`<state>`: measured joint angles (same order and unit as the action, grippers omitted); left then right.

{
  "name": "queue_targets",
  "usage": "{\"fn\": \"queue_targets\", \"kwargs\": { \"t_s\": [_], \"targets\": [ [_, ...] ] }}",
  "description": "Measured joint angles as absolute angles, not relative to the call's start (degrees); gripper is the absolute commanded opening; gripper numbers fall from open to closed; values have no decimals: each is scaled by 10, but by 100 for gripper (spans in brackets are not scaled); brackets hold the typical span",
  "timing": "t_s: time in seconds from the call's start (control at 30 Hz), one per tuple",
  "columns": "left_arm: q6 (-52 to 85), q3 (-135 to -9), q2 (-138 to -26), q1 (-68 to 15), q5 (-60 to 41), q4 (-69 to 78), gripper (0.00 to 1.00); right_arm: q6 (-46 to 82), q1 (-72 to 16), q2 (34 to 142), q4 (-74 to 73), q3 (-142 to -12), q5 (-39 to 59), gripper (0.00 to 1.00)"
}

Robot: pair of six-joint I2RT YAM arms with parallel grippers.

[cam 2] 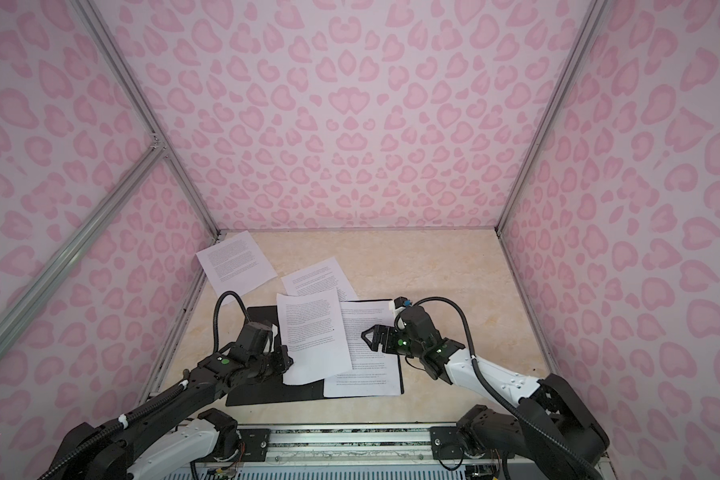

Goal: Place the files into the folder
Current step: 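Lower the sheet onto the folder with the left gripper while the right gripper approaches, then press the sheet onto the folder with the right gripper while the left gripper withdraws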

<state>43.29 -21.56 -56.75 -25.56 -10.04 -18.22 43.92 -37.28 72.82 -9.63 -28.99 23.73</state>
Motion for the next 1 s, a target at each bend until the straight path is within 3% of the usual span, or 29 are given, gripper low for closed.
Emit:
{"fn": "queue_targets", "kwargs": {
  "t_s": [0.1,0.23,0.43,0.9,1.0],
  "targets": [
    [423,-209,-568,-256,-92,-182,3,439,-400,782,-126,-314,245,93],
    [417,-197,-576,-256,-86,-181,3,439,-422,855,-170,-343,260,83],
    [404,-190,-590,-256,-90,-157,3,442,-426,935,-213,-380,286,75],
    [392,-170,-585,-256,-100,-106,3,453,-439,1026,-228,-453,323,54],
    [392,-170,-585,-256,-101,-106,3,458,-439,1033,-233,-455,329,45]
  ]
}}
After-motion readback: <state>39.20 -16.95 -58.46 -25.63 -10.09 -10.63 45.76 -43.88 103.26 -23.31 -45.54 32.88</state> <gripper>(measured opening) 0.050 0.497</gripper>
